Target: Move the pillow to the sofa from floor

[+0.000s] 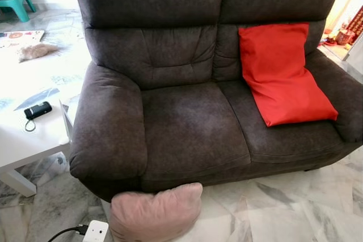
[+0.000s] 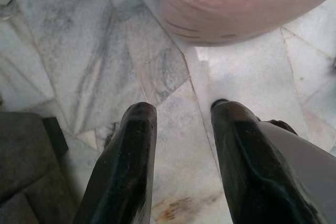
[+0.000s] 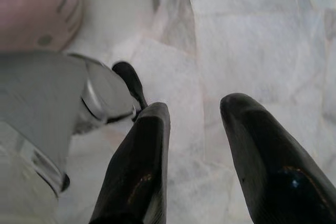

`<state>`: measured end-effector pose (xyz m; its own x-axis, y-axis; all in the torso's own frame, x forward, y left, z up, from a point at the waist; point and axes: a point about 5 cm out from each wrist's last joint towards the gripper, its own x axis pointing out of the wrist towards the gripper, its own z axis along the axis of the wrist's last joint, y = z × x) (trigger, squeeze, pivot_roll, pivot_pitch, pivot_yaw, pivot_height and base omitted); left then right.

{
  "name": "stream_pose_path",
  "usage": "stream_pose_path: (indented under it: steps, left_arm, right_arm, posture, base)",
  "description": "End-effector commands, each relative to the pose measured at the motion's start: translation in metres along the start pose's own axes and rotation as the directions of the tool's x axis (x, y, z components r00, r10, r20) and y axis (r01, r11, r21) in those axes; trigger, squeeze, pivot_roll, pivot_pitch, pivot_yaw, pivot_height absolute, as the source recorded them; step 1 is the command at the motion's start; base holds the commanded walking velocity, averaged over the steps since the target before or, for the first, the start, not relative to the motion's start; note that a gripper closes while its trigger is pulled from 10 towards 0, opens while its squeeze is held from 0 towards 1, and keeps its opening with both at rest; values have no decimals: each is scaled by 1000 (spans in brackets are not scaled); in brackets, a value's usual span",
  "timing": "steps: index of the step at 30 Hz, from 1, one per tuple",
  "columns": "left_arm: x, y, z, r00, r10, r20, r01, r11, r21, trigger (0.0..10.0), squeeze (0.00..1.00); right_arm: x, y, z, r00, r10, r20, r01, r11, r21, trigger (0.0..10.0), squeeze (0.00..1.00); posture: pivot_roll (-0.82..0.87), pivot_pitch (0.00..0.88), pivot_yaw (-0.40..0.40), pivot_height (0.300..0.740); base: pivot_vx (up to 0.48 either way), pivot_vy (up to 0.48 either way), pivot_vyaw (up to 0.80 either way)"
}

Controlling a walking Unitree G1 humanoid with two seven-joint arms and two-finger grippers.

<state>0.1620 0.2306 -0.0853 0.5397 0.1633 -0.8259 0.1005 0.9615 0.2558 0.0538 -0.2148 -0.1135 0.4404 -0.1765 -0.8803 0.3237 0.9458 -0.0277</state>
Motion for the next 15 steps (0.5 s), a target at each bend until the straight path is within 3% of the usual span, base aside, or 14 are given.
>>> stream_pose_path:
  steps: [1, 6, 15]
  left_arm:
    - [-2, -1, -8, 1000, 4, -22, -4, 1000, -3, 10000, 0]
    - [-1, 0, -6, 1000, 24, -8, -24, 999, 25, 10000, 0]
    - [-1, 1, -7, 999, 31, -14, -31, 999, 25, 10000, 0]
  right_arm:
    - [-2, -4, -6, 1000, -11, -15, 11, 1000, 8, 10000, 0]
    - [-2, -4, -5, 1000, -9, -14, 9, 1000, 8, 10000, 0]
    - [-2, -2, -2, 1000, 12, 16, -12, 1000, -5, 10000, 0]
  posture:
    - [-59, 38, -26, 740]
    - [-59, 39, -25, 740]
    - [-54, 39, -27, 740]
  base:
    - [0, 0, 0]
    - [0, 0, 0]
    - [0, -373, 0]
